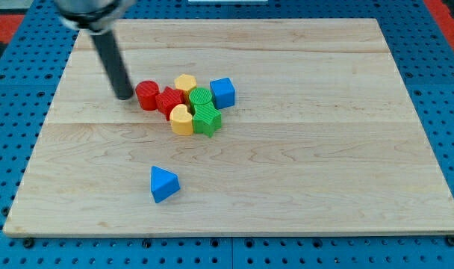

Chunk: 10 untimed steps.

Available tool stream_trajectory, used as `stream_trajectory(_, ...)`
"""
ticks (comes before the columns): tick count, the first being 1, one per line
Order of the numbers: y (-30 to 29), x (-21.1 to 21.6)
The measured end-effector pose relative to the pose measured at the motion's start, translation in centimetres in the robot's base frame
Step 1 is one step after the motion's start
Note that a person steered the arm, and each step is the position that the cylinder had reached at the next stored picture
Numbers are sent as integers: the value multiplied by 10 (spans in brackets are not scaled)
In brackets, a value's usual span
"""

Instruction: Push the blue triangle into the group of blocks

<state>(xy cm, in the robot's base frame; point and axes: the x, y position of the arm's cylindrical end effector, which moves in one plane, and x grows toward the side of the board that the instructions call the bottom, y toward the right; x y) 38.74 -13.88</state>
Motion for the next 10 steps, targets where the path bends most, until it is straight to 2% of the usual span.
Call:
stream_trajectory(1,-20,59)
stream_trajectory(2,-37,145)
stream_trajectory(3,18,186)
stream_trajectory(4,30,184)
stream_trajectory(5,78,192)
stream_trajectory(6,95,187)
stream_trajectory(7,65,132)
stream_trajectory(8,47,117)
stream_trajectory(9,18,131)
stream_trajectory(10,17,90)
